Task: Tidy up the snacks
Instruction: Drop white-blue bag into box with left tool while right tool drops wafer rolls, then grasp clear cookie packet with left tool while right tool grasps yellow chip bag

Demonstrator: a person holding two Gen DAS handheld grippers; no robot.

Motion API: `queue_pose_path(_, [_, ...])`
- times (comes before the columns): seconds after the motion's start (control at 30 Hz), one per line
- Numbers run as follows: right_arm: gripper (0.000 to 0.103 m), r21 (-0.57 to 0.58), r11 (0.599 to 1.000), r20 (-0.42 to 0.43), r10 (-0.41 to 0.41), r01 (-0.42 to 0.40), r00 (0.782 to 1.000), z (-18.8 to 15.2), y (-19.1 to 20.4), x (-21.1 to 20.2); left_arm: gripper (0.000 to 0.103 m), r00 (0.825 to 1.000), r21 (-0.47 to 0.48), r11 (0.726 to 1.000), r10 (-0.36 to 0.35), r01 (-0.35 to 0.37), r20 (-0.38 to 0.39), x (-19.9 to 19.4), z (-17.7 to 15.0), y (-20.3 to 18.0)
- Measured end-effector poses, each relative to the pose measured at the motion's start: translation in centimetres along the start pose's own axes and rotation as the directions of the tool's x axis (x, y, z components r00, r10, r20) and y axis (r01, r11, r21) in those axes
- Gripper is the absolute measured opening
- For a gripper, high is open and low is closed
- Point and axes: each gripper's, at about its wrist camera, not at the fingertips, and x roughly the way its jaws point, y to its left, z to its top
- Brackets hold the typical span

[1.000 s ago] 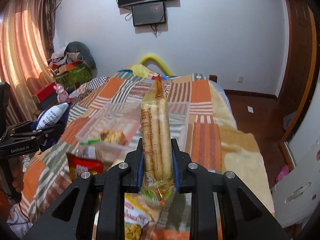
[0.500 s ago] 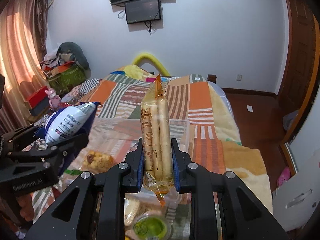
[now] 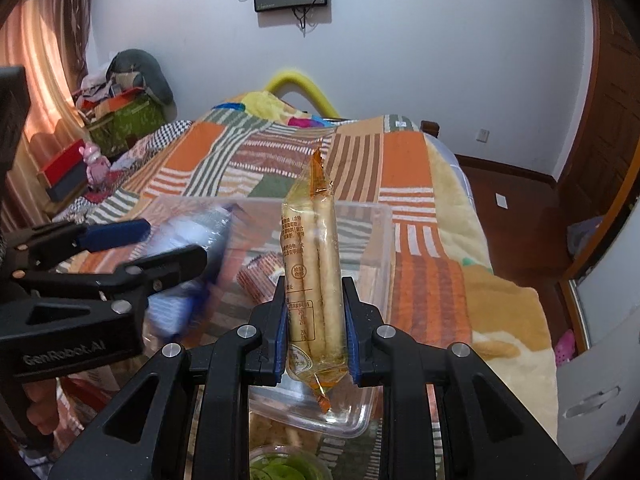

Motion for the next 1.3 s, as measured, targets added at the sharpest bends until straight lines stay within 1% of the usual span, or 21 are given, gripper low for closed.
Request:
queue_pose_path(0.07, [0.022, 0.002, 1.0, -0.005, -0.005, 0.005, 1.0, 0.0, 0.1, 0.1, 0.07, 1.0, 0.024, 1.0, 0.02, -0.02, 0.0, -0.1, -0.1, -0.3])
queue_pose_path(0.13, [0.022, 0.001, 1.0, -0.005, -0.008, 0.008, 1.0, 0.0, 0.0, -0.1, 0.076, 1.0, 0.042, 0.999, 0.027, -0.027, 0.009, -0.7, -0.3, -0.5])
queue_pose_path(0.2, [0.025, 0.007, 1.0, -0.008, -0.004, 0.004, 1.0, 0.0, 0.0, -0.3, 0.08, 0.999, 0.042, 0.999, 0.025, -0.026, 0.032, -1.4, -0.5, -0.4])
queue_pose_path(0.27, [0.031, 0.011, 1.0, -0.002, -0.002, 0.002, 1.0, 0.0, -0.1, -0.8, 0.088, 0.999, 0.035, 0.999, 0.011, -0.013, 0.053, -2.4, -0.8, -0.2])
queue_pose_path(0.3, [0.033, 0.013, 1.0, 0.001, 0.0, 0.0, 1.0, -0.1, -0.1, -1.0, 0.089, 0.998, 0.034, 0.999, 0.005, -0.007, 0.063, -3.0, -1.0, -0.2])
queue_pose_path(0.33, [0.039, 0.016, 1.0, 0.01, 0.002, -0.002, 1.0, -0.2, -0.2, -1.6, 0.091, 0.997, 0.036, 0.999, 0.003, -0.006, 0.077, -3.6, -1.1, -0.1])
queue_pose_path(0.37, [0.042, 0.018, 1.0, 0.017, 0.002, -0.002, 1.0, -0.2, -0.2, -1.9, 0.092, 0.996, 0.042, 0.999, 0.009, -0.013, 0.091, -4.2, -1.3, -0.1])
queue_pose_path(0.5, [0.043, 0.015, 1.0, 0.048, 0.011, -0.012, 0.999, -0.5, -0.2, -3.8, 0.094, 0.992, 0.063, 0.997, 0.027, -0.035, 0.124, -6.6, -2.0, -0.1])
queue_pose_path(0.6, [0.047, 0.012, 1.0, 0.073, 0.012, -0.013, 0.997, -0.8, 0.0, -5.2, 0.094, 0.99, 0.058, 0.997, 0.034, -0.042, 0.137, -8.1, -2.9, 0.1])
queue_pose_path(0.8, [0.05, 0.005, 1.0, 0.091, 0.025, -0.025, 0.996, -2.1, 0.2, -7.0, 0.094, 0.995, 0.038, 0.999, 0.021, -0.025, 0.1, -9.9, -5.4, 1.5])
queue_pose_path(0.87, [0.051, 0.003, 1.0, 0.086, 0.031, -0.031, 0.996, -2.9, 0.2, -7.4, 0.094, 0.997, 0.036, 0.999, 0.028, -0.031, 0.078, -10.2, -6.7, 2.0])
queue_pose_path(0.93, [0.054, 0.003, 0.999, 0.078, 0.038, -0.038, 0.996, -3.8, 0.3, -7.7, 0.094, 0.998, 0.036, 0.999, 0.034, -0.036, 0.059, -10.4, -7.9, 2.3])
queue_pose_path(1.1, [0.055, 0.0, 0.999, 0.046, 0.042, -0.042, 0.998, -5.9, 1.1, -7.7, 0.094, 1.0, 0.025, 0.999, 0.03, -0.031, 0.006, -10.9, -11.5, 2.4])
queue_pose_path(1.17, [0.055, 0.013, 0.999, 0.035, 0.043, -0.043, 0.998, -6.6, 1.3, -7.6, 0.094, 1.0, 0.007, 1.0, 0.01, -0.01, -0.005, -11.2, -12.8, 2.2])
queue_pose_path(1.3, [0.055, 0.059, 0.995, -0.005, 0.079, -0.079, 0.997, -8.4, 1.5, -7.3, 0.094, 0.999, -0.029, 0.999, -0.032, 0.031, -0.026, -11.3, -14.8, 1.4])
